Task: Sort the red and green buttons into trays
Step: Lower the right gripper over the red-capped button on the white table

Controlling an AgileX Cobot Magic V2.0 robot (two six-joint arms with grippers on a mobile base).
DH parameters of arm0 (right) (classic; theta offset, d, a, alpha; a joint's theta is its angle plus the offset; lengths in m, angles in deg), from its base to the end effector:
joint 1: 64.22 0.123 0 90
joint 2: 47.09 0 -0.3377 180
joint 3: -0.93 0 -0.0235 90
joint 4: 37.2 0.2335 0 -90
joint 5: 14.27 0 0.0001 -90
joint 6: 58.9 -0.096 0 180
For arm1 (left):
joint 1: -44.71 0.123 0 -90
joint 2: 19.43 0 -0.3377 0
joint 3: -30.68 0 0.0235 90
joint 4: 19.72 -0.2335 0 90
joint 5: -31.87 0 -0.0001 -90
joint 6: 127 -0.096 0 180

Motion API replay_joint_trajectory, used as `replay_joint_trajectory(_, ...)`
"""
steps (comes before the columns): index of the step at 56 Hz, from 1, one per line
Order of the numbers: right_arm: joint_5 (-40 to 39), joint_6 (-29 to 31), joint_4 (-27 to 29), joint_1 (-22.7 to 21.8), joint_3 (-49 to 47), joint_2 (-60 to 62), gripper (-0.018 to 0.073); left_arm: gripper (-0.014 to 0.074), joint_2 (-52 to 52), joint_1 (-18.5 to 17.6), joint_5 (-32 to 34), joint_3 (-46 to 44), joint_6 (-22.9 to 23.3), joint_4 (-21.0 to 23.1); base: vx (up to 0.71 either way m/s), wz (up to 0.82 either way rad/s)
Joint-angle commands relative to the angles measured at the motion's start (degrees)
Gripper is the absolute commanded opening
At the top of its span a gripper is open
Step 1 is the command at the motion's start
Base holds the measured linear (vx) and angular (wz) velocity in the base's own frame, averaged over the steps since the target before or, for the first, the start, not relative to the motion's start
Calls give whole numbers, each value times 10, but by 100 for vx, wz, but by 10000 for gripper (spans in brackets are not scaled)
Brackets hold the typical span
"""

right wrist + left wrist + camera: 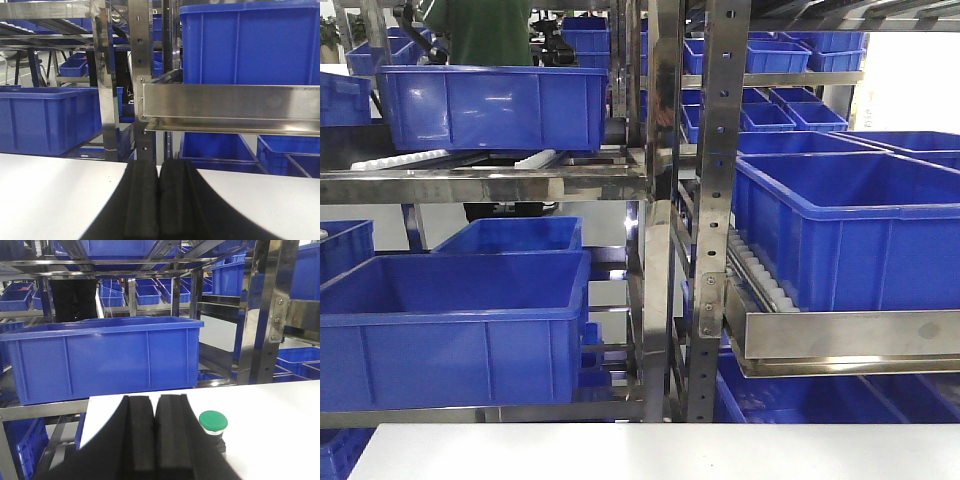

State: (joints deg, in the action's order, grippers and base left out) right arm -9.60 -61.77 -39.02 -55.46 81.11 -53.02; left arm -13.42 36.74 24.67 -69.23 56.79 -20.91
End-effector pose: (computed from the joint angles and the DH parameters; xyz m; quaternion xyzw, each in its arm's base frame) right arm -0.0084 -0.0015 0.1958 -0.0469 0.7103 0.0592 0.6998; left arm -0.0085 0.0014 0.1921 0.0331 0.7264 -0.0623 0.6836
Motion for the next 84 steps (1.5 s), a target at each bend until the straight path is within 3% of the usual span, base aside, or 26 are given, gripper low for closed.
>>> replay_joint_trajectory(1, -47, 5, 0, -3, 4, 3, -8, -6, 8, -1, 47, -15, 6, 0, 0, 0)
replay_joint_trajectory(35, -50, 5, 0, -3, 4, 3, -8, -6, 8, -1, 49, -15, 4, 0, 0, 0)
replay_joint_trajectory(42, -61, 5, 0, -3, 4, 3, -8, -6, 8, -1, 91, -21, 4, 0, 0, 0)
replay_joint_trajectory(50, -111, 5, 0, -3, -20, 3, -8, -6, 10, -1, 219, -26, 8, 5, 0, 0)
replay_joint_trajectory(53, -107, 10, -5, -3, -59, -5, -8, -6, 21, -1, 211, -52, 20, 31, 0, 0)
replay_joint_trajectory(60, -108, 59, -8, -3, -170, -79, -8, -6, 103, -1, 163, -148, -18, 41, 0, -1)
replay_joint_trajectory(68, -124, 87, -5, -3, -279, -229, -8, -6, 271, -1, 186, -269, -87, 41, 0, 0)
replay_joint_trajectory(75, -145, 85, -4, -3, -318, -347, -8, -6, 387, -1, 195, -331, -85, 41, 0, 0)
replay_joint_trajectory(84, -171, 73, -2, -3, -321, -442, -8, -3, 474, -1, 206, -343, -85, 41, 0, 0)
